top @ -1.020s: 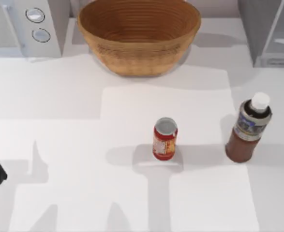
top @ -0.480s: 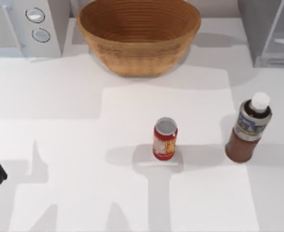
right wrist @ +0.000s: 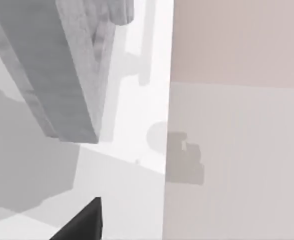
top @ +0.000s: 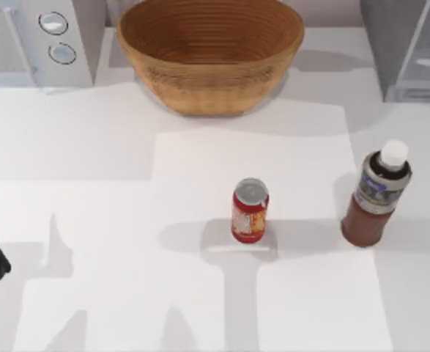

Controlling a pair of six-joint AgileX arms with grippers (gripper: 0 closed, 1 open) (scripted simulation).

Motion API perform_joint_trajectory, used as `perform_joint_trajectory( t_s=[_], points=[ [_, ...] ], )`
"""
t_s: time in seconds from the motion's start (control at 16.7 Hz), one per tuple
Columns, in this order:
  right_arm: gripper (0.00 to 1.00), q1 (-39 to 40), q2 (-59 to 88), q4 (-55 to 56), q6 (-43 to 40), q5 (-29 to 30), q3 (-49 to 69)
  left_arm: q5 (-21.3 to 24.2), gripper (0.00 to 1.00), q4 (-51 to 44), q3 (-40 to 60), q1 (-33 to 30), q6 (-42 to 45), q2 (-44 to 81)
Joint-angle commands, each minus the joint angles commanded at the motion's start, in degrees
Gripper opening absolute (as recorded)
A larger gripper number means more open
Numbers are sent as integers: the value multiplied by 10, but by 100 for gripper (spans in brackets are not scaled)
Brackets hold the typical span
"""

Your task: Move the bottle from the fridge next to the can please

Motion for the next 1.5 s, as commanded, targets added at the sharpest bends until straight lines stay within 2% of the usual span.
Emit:
perform_joint_trajectory(
  t_s=[0.42, 0.66, 0.84, 1.26, 1.5],
  points=[
    [100, 216, 3, 298, 378, 48, -9, 0, 100, 0, 0, 0, 0, 0],
    [100, 321, 3, 439, 535, 69, -14, 0, 100, 0, 0, 0, 0, 0],
    [100, 365, 1, 492, 589, 78, -16, 0, 100, 0, 0, 0, 0, 0],
    [100, 372, -4, 504, 601, 84, -22, 0, 100, 0, 0, 0, 0, 0],
    [100, 454, -19, 538, 663, 151, -49, 0, 100, 0, 0, 0, 0, 0]
  ],
)
